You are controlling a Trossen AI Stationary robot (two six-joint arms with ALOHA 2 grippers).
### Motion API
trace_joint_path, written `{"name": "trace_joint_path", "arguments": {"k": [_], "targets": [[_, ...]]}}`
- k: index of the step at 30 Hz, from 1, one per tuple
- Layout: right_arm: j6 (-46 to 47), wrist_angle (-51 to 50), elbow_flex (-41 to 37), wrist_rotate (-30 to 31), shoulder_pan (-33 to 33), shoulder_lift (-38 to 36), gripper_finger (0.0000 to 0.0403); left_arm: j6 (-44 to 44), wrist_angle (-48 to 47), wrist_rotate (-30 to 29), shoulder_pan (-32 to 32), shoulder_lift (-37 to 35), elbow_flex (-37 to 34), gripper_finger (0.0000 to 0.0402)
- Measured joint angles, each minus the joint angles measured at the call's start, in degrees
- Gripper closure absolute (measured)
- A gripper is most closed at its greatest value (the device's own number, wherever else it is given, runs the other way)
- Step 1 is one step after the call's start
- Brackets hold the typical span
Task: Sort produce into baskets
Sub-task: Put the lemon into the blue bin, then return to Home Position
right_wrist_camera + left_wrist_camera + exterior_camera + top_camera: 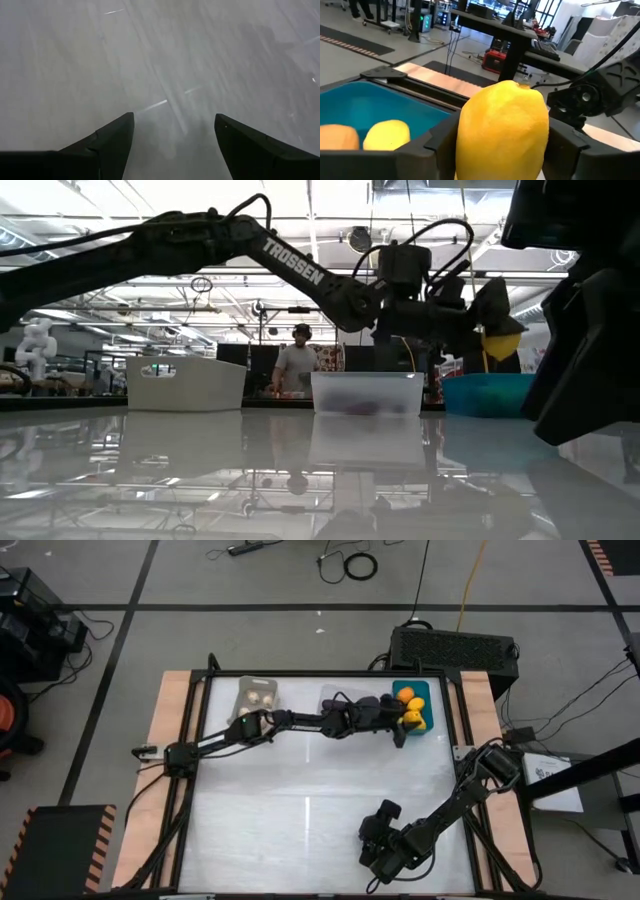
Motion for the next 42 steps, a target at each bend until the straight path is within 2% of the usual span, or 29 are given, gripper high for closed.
{"name": "trace_joint_path", "arguments": {"k": [7,12,17,20,25,29,31,37,42], "targets": [[1.2,0.1,0.0,0.2,0.0,0.0,0.0133,2.7,0.2,-0.2,-0.1,0.0,0.0,0.0118],[1.4,0.1,0.0,0.2,0.0,0.0,0.0133,1.4,0.2,-0.2,-0.1,0.0,0.0,0.0101],[3.1,0.4,0.0,0.0,0.3,0.0,0.0133,1.1,-2.8,7.2,-0.1,-1.8,-0.1,0.0100],[2.5,2.0,0.0,0.3,0.8,0.0,0.0133,-0.8,-10.7,11.5,-0.1,-5.0,-0.1,0.0100],[0.7,1.8,0.0,0.5,1.1,-1.8,0.0133,-4.2,-29.1,11.9,0.0,-10.7,0.0,0.0100],[-3.0,1.2,0.0,3.0,0.2,-5.2,0.0133,0.3,-42.0,12.5,0.2,-15.6,0.0,0.0100],[-5.2,0.7,0.0,4.9,-0.4,-8.0,0.0133,4.3,-48.4,10.5,0.0,-18.5,0.0,0.0100],[-14.1,-1.6,0.0,10.0,-2.4,-18.3,0.0133,15.1,-64.7,-1.9,-2.6,-26.7,0.0,0.0100],[-24.0,-1.7,0.0,11.0,-4.2,-27.5,0.0133,17.8,-74.3,-5.7,-5.6,-32.3,0.0,0.0100]]}}
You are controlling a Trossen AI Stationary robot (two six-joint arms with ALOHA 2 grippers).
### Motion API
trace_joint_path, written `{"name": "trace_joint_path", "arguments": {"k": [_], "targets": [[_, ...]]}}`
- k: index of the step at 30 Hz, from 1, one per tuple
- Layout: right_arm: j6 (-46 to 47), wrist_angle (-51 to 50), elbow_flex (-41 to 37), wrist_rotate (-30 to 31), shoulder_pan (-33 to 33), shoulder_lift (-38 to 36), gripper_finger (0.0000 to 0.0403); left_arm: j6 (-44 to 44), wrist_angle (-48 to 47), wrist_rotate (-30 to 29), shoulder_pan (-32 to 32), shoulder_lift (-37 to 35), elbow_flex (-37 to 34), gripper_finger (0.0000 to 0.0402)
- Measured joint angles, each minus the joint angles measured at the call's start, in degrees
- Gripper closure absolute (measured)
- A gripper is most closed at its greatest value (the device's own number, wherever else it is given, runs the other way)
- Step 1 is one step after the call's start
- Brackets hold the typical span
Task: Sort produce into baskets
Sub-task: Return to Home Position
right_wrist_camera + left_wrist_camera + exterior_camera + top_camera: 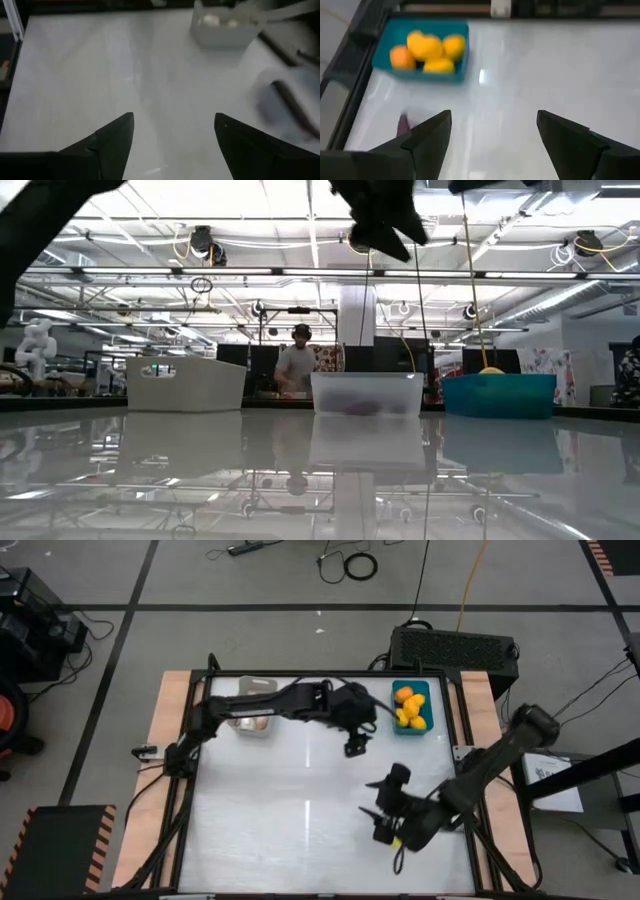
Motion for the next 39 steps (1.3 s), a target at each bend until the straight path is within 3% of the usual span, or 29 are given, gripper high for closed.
{"name": "trace_joint_path", "arguments": {"k": [11,16,20,24,28,33,36,39], "targets": [[-17.9,1.5,0.0,3.1,-2.5,-15.2,0.0133,-2.2,-15.1,-13.0,-8.7,-10.6,-0.7,0.0101],[-24.1,-0.5,0.0,0.4,-2.6,-20.0,0.0133,-6.4,-15.1,-23.9,-14.8,-21.5,-10.7,0.0101],[-25.2,-5.3,-0.1,-0.6,-2.6,-23.7,0.0143,-11.3,-10.5,-33.1,-20.3,-33.5,-25.3,0.0101],[-28.5,-4.0,-4.7,-0.5,-3.0,-28.8,0.0169,-13.8,3.1,-39.3,-25.7,-47.1,-45.4,0.0101],[-32.0,6.0,-14.0,-0.7,-4.5,-35.7,0.0207,-15.2,22.3,-38.9,-29.8,-59.8,-67.7,0.0101],[-38.0,20.8,-26.3,-6.1,-8.6,-44.1,0.0266,-15.3,51.1,-38.5,-32.4,-71.4,-93.2,0.0101],[-39.9,26.5,-32.2,-8.8,-12.1,-47.4,0.0305,-18.4,59.7,-37.9,-32.3,-76.0,-103.6,0.0101],[-39.8,28.9,-36.5,-13.5,-15.8,-50.2,0.0346,-20.5,63.2,-36.0,-31.7,-80.7,-109.0,0.0101]]}}
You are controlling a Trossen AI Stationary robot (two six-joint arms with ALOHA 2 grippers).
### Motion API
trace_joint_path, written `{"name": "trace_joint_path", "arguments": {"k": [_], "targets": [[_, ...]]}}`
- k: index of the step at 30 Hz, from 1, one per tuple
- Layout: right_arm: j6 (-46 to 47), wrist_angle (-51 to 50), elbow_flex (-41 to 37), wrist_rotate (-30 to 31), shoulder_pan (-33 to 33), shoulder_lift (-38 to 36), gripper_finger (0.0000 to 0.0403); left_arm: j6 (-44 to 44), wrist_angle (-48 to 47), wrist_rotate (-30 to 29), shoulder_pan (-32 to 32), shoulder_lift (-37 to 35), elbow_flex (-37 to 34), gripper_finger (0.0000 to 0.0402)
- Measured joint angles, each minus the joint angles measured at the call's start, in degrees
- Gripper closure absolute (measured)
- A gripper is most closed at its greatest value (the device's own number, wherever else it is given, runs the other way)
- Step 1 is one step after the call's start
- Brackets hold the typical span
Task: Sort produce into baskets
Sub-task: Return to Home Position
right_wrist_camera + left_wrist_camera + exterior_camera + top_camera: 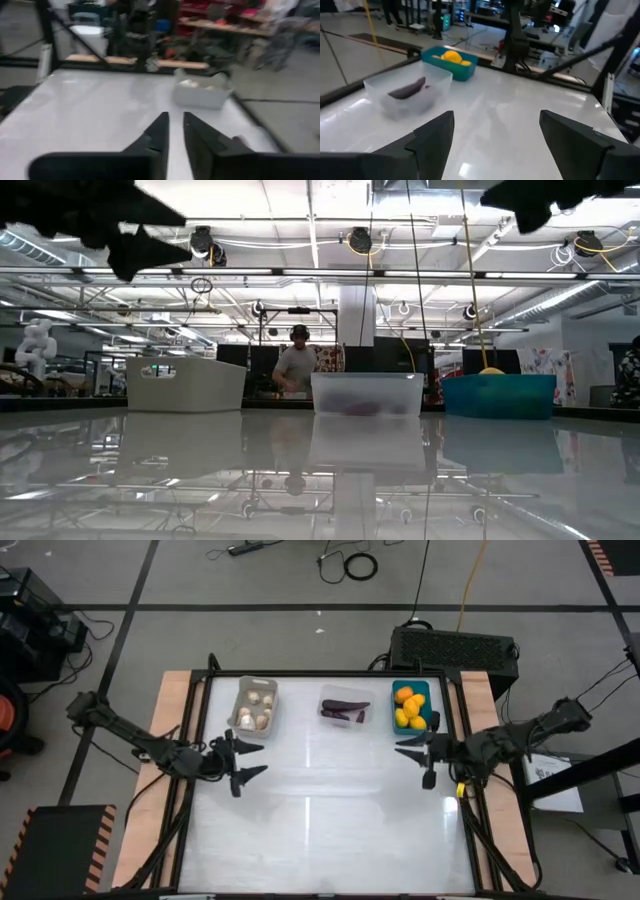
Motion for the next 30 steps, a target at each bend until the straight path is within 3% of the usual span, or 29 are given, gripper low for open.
{"name": "trace_joint_path", "arguments": {"k": [4,8,17,30], "targets": [[2.2,0.3,-4.2,-10.7,-4.9,-2.4,0.0395,1.2,-1.0,2.6,1.1,-5.3,-3.9,0.0100],[4.1,1.1,-7.4,-15.7,-9.7,-4.8,0.0395,2.7,-1.3,3.4,3.3,-10.4,-6.6,0.0100],[5.4,3.3,-13.6,-26.0,-18.4,-13.0,0.0402,1.9,-2.1,11.9,10.5,-18.9,-12.0,0.0100],[8.2,8.7,-24.5,-27.6,-22.3,-18.4,0.0402,1.0,-3.2,22.2,21.5,-20.7,-13.6,0.0100]]}}
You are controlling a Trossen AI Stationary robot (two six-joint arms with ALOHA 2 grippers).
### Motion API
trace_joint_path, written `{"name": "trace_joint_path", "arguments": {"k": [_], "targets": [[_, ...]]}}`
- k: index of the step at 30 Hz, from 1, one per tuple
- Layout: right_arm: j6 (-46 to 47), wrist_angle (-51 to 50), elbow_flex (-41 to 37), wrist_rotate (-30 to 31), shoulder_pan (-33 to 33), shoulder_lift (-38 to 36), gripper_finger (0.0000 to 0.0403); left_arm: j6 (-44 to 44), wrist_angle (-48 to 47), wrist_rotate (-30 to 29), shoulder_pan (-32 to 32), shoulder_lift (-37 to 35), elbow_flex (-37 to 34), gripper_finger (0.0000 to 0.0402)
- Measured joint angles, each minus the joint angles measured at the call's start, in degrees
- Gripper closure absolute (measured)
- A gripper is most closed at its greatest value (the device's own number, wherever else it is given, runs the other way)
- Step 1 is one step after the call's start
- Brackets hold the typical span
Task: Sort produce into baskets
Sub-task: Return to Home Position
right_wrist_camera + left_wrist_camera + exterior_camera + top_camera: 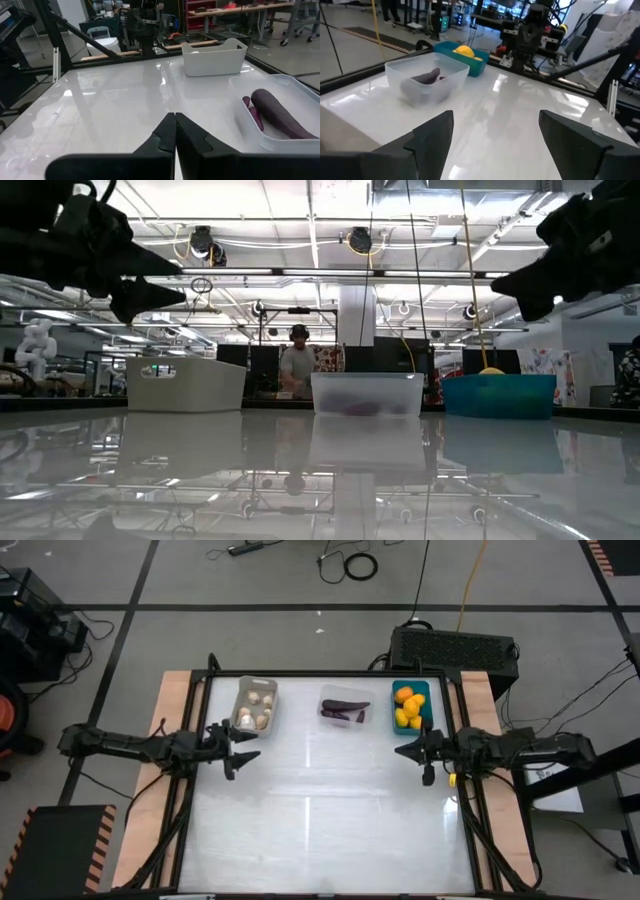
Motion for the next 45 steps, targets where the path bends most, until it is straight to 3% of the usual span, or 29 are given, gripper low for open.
{"name": "trace_joint_path", "arguments": {"k": [11,45], "targets": [[-0.2,0.8,-5.9,-1.0,-1.6,-3.9,0.0403,-1.5,-1.0,1.4,1.1,0.1,0.0,0.0100],[-4.8,0.3,-5.9,-0.7,-3.6,-5.0,0.0403,3.0,-2.2,2.8,1.0,0.1,0.0,0.0100]]}}
